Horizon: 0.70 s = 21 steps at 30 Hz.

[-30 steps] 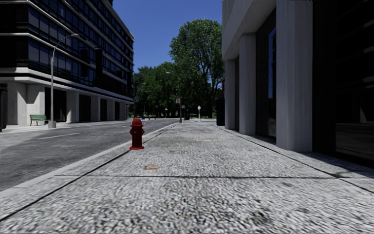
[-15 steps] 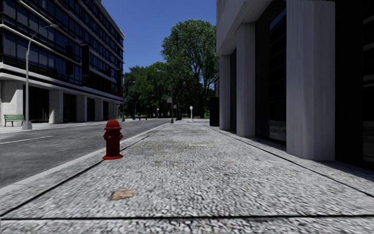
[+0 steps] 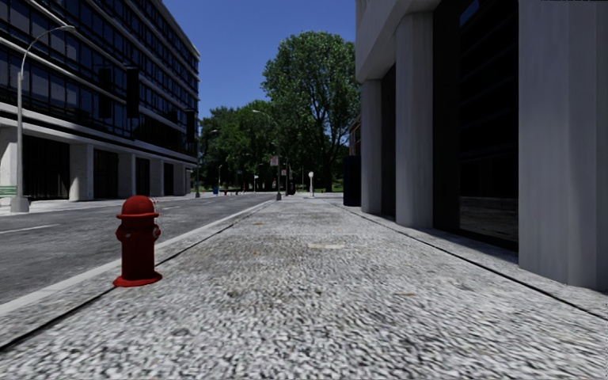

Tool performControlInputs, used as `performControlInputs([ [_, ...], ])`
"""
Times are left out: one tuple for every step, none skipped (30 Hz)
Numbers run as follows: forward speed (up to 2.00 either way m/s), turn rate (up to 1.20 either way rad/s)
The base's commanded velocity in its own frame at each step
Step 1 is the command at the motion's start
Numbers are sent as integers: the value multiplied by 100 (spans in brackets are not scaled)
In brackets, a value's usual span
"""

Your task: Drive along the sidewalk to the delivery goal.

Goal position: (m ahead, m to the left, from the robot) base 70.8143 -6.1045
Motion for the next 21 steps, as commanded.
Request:
performControlInputs([
  [200, 0],
  [200, 0],
  [200, 0],
  [200, 0],
  [200, 0],
  [200, 0],
  [200, 0],
  [200, 0],
  [200, 0],
  [200, 0],
  [200, 0],
  [200, 0],
  [200, 0],
  [200, 0],
  [200, 0],
  [200, 0],
  [200, 0],
  [200, 0],
  [200, 0],
  [200, 0],
  [200, 0],
])
